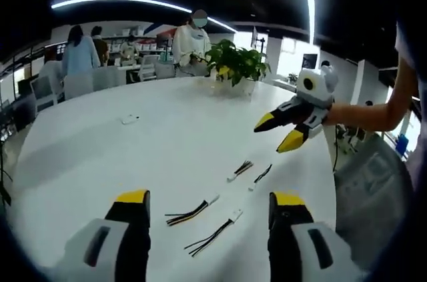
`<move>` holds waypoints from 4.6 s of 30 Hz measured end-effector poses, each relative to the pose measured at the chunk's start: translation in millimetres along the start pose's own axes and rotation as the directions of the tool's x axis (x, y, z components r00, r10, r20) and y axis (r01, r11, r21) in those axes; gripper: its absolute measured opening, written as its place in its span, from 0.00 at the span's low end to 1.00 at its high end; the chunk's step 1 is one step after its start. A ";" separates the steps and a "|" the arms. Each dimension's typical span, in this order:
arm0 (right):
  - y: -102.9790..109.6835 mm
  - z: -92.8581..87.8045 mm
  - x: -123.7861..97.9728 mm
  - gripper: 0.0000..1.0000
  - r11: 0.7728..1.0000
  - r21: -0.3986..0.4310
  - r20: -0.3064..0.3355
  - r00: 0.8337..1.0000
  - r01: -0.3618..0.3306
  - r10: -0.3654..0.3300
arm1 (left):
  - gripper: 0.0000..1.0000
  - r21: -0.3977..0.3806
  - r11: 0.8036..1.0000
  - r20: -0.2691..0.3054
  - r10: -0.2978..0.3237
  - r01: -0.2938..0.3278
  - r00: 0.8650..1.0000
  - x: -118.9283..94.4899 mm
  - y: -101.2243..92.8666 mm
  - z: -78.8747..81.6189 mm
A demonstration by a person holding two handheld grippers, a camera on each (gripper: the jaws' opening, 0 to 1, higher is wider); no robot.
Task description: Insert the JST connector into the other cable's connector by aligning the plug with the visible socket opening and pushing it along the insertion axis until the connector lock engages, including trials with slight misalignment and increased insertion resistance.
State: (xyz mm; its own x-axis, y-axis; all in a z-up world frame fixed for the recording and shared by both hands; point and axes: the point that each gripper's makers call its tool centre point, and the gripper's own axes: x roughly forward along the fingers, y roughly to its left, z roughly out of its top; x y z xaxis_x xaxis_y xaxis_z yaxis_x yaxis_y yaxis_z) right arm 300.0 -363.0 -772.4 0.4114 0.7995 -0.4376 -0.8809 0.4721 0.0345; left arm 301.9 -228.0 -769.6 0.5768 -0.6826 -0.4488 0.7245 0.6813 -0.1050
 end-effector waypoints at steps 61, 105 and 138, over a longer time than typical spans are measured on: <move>-1.8 -45.8 67.7 0.11 0.977 -0.145 -0.066 0.987 -0.157 0.148 | 0.22 0.154 0.973 -0.108 -0.156 0.171 0.982 63.6 3.1 -44.0; -3.9 -45.7 73.4 0.05 0.967 -0.189 -0.067 0.985 -0.171 0.161 | 0.03 0.278 0.924 -0.103 -0.243 0.263 0.964 73.2 -12.1 -43.5; 12.0 -31.3 74.5 0.03 0.939 -0.150 0.054 0.946 -0.308 0.319 | 0.01 0.256 0.896 0.007 -0.379 0.364 0.926 68.5 -12.2 -33.9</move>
State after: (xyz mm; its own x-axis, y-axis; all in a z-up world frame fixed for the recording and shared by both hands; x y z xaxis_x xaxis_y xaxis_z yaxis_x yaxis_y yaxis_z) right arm 312.7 -309.5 -832.7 0.1212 0.9273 -0.3542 -0.9894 0.1415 0.0319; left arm 319.8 -274.1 -829.2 0.2624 -0.8916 -0.3690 0.9554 0.2939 -0.0307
